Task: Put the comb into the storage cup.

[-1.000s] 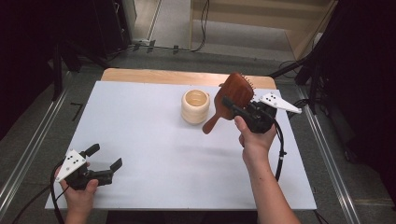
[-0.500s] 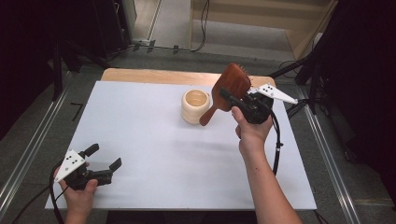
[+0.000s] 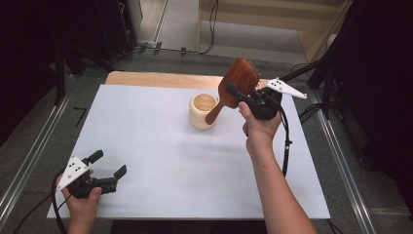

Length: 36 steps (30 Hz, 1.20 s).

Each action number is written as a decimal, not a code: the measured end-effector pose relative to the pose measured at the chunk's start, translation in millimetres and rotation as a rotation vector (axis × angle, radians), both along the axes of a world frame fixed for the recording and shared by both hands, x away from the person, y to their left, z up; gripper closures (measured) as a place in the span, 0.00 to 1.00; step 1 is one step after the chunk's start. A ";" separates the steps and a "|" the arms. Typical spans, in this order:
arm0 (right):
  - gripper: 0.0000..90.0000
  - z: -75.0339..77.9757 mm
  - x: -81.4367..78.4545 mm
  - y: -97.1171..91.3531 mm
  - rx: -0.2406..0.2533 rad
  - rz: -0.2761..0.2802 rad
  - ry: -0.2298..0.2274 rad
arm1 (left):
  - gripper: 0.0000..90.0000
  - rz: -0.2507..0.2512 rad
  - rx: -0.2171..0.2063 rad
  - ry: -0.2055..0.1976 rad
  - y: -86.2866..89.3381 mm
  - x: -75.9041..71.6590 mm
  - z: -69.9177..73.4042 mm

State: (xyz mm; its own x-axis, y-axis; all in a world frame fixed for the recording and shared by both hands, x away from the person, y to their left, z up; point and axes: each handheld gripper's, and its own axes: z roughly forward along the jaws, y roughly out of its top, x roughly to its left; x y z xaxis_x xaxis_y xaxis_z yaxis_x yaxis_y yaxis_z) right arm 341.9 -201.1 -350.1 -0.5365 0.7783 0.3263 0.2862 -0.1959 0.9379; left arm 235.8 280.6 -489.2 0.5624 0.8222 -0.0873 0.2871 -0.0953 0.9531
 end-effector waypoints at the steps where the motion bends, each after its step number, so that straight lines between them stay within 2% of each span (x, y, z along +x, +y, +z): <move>1: 0.60 1.2 1.8 0.2 0.001 0.001 -0.001 | 0.00 -0.001 -0.001 0.000 -0.1 0.0 0.0; 17: 0.60 11.7 23.2 6.4 -0.010 -0.014 -0.017 | 0.00 0.000 -0.009 -0.001 0.4 0.4 0.0; 36: 0.60 13.9 47.6 16.6 -0.041 -0.034 -0.001 | 0.00 -0.007 -0.010 -0.001 0.4 0.5 0.0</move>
